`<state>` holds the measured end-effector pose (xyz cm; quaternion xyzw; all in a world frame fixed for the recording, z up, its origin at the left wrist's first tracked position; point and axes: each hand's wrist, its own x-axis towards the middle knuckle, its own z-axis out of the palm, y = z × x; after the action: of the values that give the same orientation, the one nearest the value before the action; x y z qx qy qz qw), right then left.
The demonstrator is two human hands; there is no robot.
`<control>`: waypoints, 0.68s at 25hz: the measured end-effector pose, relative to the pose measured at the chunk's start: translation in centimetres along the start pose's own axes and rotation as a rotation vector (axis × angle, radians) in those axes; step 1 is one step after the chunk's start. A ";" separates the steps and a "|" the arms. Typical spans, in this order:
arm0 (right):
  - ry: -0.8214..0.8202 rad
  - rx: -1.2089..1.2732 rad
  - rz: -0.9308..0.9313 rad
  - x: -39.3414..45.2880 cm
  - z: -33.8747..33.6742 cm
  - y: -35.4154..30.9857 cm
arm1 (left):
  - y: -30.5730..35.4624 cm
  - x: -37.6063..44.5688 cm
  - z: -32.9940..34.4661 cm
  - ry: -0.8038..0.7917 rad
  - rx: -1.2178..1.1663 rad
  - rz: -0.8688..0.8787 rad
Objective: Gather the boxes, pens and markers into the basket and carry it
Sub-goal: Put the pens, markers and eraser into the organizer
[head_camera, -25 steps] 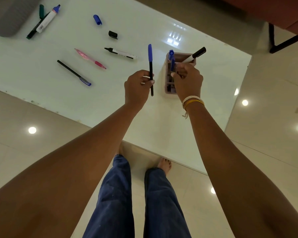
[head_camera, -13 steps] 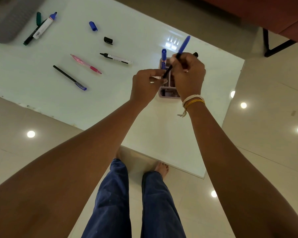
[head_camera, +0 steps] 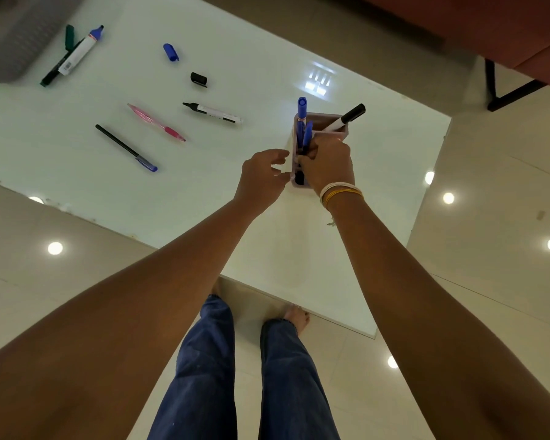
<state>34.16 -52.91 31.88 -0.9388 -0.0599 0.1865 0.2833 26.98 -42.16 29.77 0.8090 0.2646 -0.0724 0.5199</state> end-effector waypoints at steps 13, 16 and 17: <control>-0.127 0.141 0.023 2.5 0.7 -0.6 | -0.1 1.5 -0.6 -0.030 0.066 0.039; -0.185 0.021 -0.019 3.2 0.5 -0.6 | -0.2 1.5 -0.9 -0.031 0.048 0.017; -0.181 0.023 -0.027 3.4 0.5 -0.5 | -0.2 1.4 -0.9 -0.031 0.045 0.008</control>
<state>37.06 -51.47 30.71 -0.9139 -0.0955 0.2675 0.2901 27.97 -40.76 29.49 0.8203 0.2515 -0.0889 0.5059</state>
